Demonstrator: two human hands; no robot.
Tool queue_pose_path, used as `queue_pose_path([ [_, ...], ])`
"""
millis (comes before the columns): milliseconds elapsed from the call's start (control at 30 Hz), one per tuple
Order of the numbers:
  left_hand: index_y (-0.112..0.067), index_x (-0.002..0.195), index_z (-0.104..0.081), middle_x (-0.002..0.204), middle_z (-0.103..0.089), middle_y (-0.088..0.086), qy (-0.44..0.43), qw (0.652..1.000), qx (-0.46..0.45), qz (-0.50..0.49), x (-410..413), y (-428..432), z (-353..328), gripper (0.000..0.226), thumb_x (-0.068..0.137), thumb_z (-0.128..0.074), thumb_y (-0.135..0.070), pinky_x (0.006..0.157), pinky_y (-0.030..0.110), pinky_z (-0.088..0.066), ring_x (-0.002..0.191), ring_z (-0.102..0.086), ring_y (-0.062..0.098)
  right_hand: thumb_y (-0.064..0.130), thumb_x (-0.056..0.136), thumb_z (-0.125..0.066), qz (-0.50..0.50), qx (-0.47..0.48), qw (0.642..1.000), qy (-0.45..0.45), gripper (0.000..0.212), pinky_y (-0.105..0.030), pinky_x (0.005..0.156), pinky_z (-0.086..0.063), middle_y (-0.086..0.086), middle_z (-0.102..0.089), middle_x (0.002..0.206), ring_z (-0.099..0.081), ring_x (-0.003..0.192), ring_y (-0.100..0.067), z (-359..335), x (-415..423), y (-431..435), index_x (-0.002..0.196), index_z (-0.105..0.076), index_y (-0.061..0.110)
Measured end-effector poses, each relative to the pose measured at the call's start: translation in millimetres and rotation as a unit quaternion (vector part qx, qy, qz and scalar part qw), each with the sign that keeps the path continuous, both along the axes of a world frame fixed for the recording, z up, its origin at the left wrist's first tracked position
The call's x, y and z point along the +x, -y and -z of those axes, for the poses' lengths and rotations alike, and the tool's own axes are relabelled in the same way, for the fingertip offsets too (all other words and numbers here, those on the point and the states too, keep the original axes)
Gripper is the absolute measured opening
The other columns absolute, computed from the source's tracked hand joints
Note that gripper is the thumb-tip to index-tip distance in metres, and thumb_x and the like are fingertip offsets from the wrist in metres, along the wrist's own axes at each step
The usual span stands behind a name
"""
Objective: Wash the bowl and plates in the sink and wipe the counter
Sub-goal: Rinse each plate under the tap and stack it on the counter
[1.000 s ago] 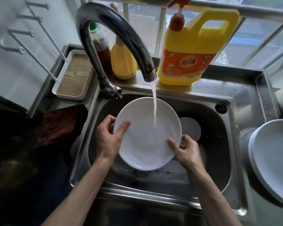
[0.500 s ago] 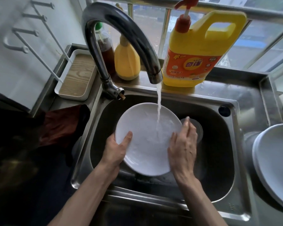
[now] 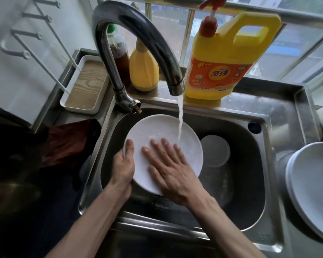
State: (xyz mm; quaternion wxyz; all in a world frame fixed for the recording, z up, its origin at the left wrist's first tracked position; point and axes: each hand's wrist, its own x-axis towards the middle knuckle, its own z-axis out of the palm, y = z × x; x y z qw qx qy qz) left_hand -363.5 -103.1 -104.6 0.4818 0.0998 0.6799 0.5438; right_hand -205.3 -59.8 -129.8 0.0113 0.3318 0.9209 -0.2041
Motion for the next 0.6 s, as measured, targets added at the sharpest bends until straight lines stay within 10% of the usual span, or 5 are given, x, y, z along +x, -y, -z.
queue_pose_path([
  [267, -0.016, 0.111, -0.070, 0.099, -0.079, 0.008, -0.004, 0.998, -0.028, 0.048, 16.9, 1.4, 3.8, 0.042, 0.103, -0.047, -0.050, 0.083, 0.047, -0.063, 0.095, -0.076, 0.030, 0.055, 0.108, -0.020, 0.252, -0.002, 0.967, -0.034, 0.076, -0.042, 0.128, 0.015, 0.001, 0.026, 0.169, 0.029, 0.155, -0.014, 11.6, -18.9, -22.6, 0.163, 0.017, 0.017],
  [467, -0.024, 0.115, -0.073, 0.114, -0.078, -0.001, 0.001, 1.000, 0.012, 0.027, 5.2, -9.0, -1.3, 0.047, 0.094, -0.048, -0.057, 0.105, 0.042, -0.053, 0.112, -0.072, 0.015, 0.039, 0.113, -0.014, -0.027, 0.052, 0.997, -0.057, 0.060, -0.052, 0.130, -0.004, -0.003, 0.010, 0.174, 0.015, 0.159, -0.019, 4.4, -30.3, -7.5, 0.166, 0.001, 0.016],
  [600, -0.022, 0.113, -0.073, 0.109, -0.079, 0.001, 0.012, 1.000, 0.004, 0.008, 8.9, -5.2, 0.5, 0.044, 0.099, -0.048, -0.055, 0.095, 0.044, -0.058, 0.107, -0.074, 0.022, 0.050, 0.112, -0.015, 0.043, 0.025, 0.999, -0.017, 0.060, -0.047, 0.129, 0.009, 0.007, 0.019, 0.171, 0.025, 0.156, -0.015, 3.1, -10.2, -9.9, 0.164, 0.010, 0.036],
])
